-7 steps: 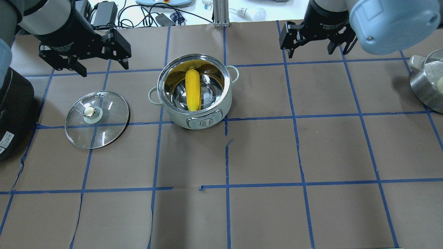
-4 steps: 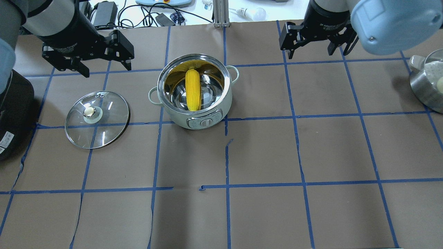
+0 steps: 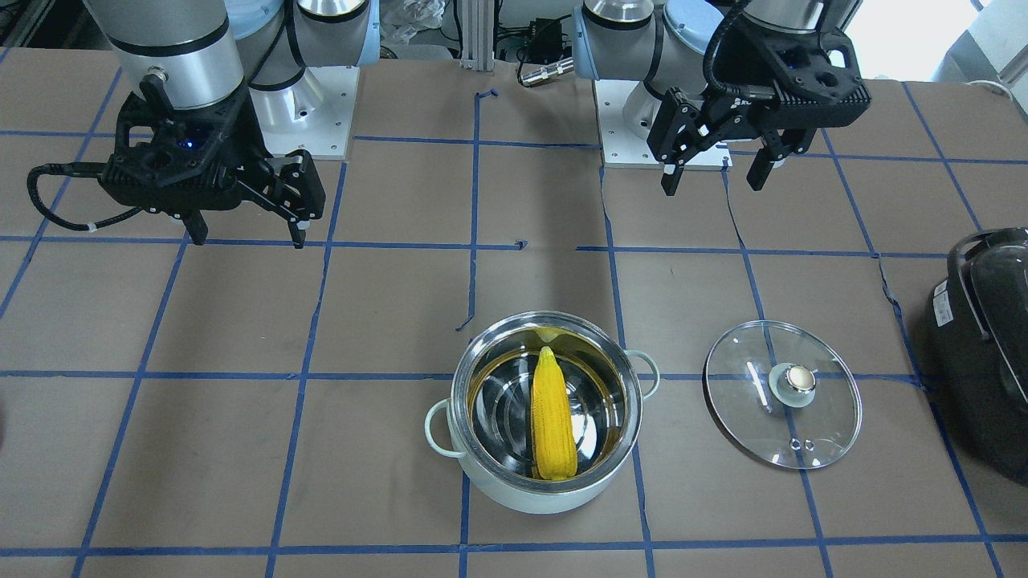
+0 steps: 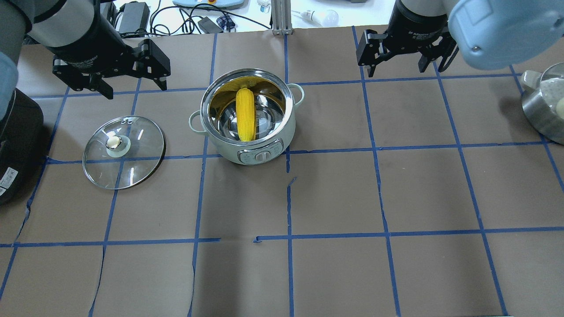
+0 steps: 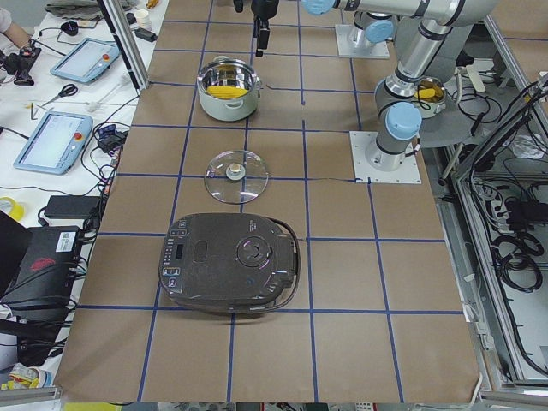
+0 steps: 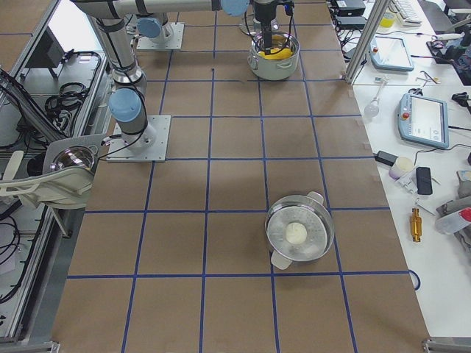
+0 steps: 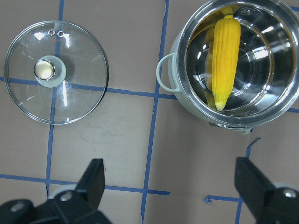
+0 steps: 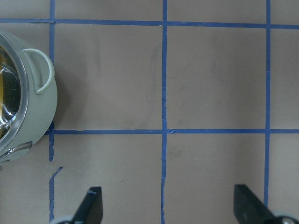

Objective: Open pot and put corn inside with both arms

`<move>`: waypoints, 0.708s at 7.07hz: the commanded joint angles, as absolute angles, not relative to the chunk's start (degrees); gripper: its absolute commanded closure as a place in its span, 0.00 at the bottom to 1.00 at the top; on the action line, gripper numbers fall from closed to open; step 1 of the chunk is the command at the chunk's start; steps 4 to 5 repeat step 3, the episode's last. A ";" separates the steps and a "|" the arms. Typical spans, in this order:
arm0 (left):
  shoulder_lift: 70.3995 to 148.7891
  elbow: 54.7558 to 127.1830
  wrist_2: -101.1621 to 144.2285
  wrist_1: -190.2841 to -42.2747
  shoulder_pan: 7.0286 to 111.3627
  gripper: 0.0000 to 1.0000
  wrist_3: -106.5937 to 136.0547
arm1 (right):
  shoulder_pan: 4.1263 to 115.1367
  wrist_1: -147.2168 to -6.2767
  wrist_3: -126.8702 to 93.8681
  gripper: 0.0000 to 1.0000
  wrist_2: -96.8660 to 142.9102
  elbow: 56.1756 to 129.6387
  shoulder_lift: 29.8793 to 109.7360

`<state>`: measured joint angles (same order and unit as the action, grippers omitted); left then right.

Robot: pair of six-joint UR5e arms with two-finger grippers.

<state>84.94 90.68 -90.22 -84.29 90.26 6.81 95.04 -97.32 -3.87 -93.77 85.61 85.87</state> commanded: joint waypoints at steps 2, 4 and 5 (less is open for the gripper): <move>84.73 91.05 -90.44 -84.29 90.26 0.00 -1.76 | 94.92 -97.29 -3.87 0.00 -93.43 85.61 85.87; 84.73 91.05 -90.44 -84.37 90.26 0.00 -1.76 | 95.10 -98.08 -3.95 0.00 -93.34 85.69 85.78; 84.73 91.05 -90.44 -84.37 90.26 0.00 -1.76 | 95.10 -98.08 -3.95 0.00 -93.34 85.69 85.78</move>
